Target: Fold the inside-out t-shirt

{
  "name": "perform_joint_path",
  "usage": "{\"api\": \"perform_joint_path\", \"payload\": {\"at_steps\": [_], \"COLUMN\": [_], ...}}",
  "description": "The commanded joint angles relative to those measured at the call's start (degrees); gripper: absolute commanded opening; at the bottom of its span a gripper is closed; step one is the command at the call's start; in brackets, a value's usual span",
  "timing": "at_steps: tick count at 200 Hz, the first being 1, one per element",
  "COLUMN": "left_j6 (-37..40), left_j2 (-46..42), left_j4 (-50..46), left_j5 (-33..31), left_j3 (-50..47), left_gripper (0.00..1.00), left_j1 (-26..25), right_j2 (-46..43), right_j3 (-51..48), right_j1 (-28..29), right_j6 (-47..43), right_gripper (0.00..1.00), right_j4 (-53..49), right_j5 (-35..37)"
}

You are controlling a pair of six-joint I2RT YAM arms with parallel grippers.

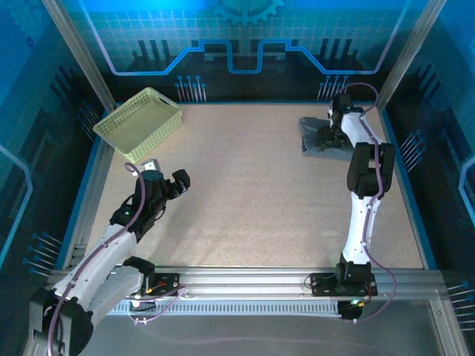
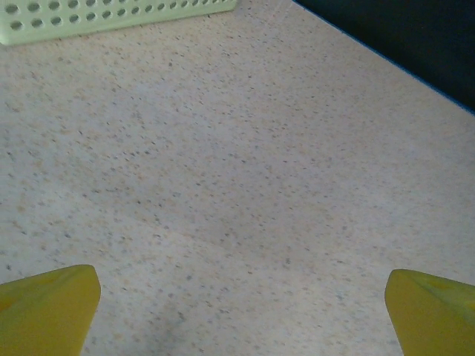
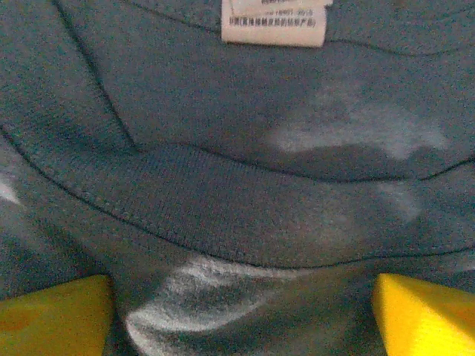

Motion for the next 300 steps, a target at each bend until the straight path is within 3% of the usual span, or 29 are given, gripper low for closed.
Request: {"api": "perform_joint_path", "payload": {"at_steps": [1, 33, 64, 96, 140, 158, 203, 232, 300], "left_j6": [8.2, 16.2, 19.8, 24.2, 29.5, 32.1, 35.6, 34.5, 33.4], "left_j2": [1.3, 6.0, 15.5, 21.9, 28.3, 29.1, 37.0, 39.7, 39.7], "left_j4": [3.5, 11.2, 16.0, 25.0, 37.6, 46.8, 66.6, 67.6, 65.2], "left_j5": [-5.7, -10.6, -8.5, -6.1, 0.9, 4.8, 9.7, 12.1, 11.3], "left_j3": [-0.8, -1.9, 0.5, -0.2, -4.4, -6.7, -11.4, -10.9, -9.7], "left_gripper": [0.99, 0.99, 0.99, 0.99, 0.99, 0.99, 0.99, 0.99, 0.99], "left_j1": [0.6, 3.1, 6.9, 8.5, 9.7, 10.4, 12.0, 13.5, 14.4], "right_j2": [-3.7, -17.8, -34.7, -42.7, -51.5, -52.1, -52.8, -48.9, -45.7], "right_j3": [-1.5, -15.8, -36.7, -51.7, -74.7, -80.6, -83.7, -88.9, -87.4], "right_j1": [1.2, 3.1, 6.1, 8.2, 11.0, 10.6, 8.2, 7.0, 7.8], "right_j6": [-1.6, 2.0, 6.6, 10.9, 3.6, 2.1, -0.7, -1.2, -0.4], "right_gripper": [0.91, 0.95, 1.0, 1.0, 1.0, 1.0, 1.0, 1.0, 1.0], "right_j4": [-2.1, 3.2, 15.4, 25.1, 55.1, 66.7, 75.0, 88.6, 88.5], "right_j5": [-1.1, 0.3, 0.2, 1.1, 4.8, 1.0, -6.9, -12.7, -8.4]}}
